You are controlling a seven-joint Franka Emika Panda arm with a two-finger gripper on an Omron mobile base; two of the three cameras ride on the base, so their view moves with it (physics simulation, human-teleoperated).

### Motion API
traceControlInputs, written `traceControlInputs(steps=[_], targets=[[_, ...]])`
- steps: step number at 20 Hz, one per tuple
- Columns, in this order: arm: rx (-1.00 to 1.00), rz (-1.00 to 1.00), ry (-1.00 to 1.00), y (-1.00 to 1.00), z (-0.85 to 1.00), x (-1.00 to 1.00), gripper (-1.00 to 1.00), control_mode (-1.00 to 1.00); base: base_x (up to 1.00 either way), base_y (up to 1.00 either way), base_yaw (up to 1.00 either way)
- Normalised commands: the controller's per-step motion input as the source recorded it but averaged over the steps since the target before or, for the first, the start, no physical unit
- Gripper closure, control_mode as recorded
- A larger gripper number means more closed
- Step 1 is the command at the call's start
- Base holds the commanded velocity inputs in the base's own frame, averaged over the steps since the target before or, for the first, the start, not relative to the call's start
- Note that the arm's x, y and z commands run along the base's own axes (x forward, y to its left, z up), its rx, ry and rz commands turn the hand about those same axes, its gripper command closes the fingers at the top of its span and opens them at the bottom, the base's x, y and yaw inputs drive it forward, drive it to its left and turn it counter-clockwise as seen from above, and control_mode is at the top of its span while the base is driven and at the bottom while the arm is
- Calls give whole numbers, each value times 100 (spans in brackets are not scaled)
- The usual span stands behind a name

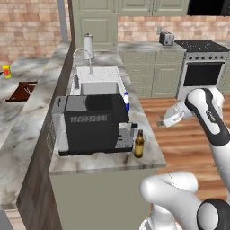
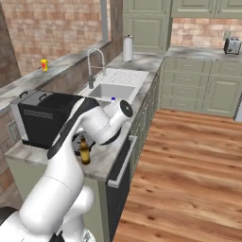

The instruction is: Place the drinks on the dining counter in a tight cluster.

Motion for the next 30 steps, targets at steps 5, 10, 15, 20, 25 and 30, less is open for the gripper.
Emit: traceControlInputs(steps=[5,10,15,20,25,30], targets=[[2,21,-10,0,-16,1,-100,-100,0,0,0],[1,20,-9,0,0,0,-100,-100,0,0,0],[9,26,-2,-8,-11,22,-100,-100,0,0,0],[7,18,0,-1,-16,5,-100,-100,0,0,0],[0,0,0,0,-45,8,-100,-100,0,0,0],[0,0,0,0,-38,1,-100,-100,0,0,0]])
